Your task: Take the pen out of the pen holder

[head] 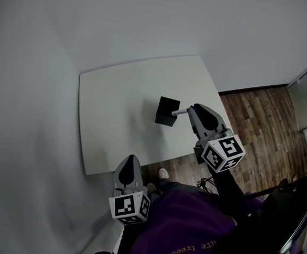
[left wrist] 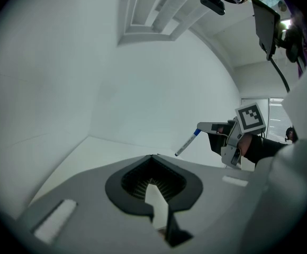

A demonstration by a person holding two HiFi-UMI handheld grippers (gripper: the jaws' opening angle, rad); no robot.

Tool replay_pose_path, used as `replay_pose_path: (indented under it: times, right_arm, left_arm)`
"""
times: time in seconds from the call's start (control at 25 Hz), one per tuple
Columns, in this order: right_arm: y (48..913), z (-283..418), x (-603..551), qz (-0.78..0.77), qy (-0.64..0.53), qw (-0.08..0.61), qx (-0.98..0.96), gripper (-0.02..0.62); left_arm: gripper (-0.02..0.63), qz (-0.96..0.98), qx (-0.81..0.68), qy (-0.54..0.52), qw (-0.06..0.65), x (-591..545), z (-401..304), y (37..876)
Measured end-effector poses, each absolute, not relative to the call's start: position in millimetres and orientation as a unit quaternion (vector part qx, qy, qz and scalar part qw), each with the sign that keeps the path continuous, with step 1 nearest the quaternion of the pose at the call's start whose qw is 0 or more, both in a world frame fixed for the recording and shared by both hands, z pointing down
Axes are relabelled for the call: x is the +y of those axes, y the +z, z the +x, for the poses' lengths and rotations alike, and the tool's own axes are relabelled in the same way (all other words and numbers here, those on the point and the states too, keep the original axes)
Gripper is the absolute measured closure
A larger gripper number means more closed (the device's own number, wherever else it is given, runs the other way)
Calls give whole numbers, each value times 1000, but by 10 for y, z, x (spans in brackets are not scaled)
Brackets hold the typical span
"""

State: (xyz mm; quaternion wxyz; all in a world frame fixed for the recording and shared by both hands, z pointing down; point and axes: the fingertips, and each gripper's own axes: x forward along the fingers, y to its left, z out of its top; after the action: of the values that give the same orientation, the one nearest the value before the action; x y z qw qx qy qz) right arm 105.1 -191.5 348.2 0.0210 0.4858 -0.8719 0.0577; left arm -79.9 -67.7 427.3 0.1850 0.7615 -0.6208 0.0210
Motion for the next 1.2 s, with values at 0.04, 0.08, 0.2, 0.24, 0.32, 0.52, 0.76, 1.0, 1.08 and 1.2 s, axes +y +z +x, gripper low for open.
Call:
replay_pose_path:
  times: [0.04, 0.08, 0.2, 0.24, 0.32, 0.52, 0.76, 1.0, 1.08, 1.2]
  right_arm:
    - [3471, 1051, -1911, 486, 57, 19, -872, 525]
    - [3459, 1049, -1907, 487, 55, 18, -872, 526]
    - [3421, 1040, -1895, 487, 52, 15, -872, 525]
    - [3411, 1036, -1893, 487, 51, 14, -872, 525]
    - [3397, 1026, -1891, 486, 50, 13, -873, 525]
    - [3359, 970, -1881, 482, 47, 12, -875, 526]
    - [3333, 936, -1868, 478, 47, 10, -877, 526]
    - [3324, 942, -1865, 477, 45, 8, -878, 526]
    - [3321, 952, -1867, 478, 45, 8, -877, 526]
    - [3315, 968, -1873, 478, 45, 9, -877, 526]
  left_arm:
    - [600, 762, -621, 21, 185, -674, -802, 4276]
    - [600, 762, -621, 22, 185, -673, -806, 4277]
    - [600, 763, -619, 22, 184, -671, -816, 4278]
    - [600, 763, -619, 22, 185, -670, -816, 4280]
    - [600, 763, -619, 22, 184, -671, -821, 4276]
    - [600, 760, -622, 19, 185, -661, -863, 4271]
    - [600, 760, -623, 18, 184, -649, -884, 4271]
    - [600, 759, -623, 16, 186, -639, -870, 4281]
    - [600, 760, -623, 16, 186, -639, -862, 4277]
    - [600, 760, -623, 16, 185, -643, -855, 4258]
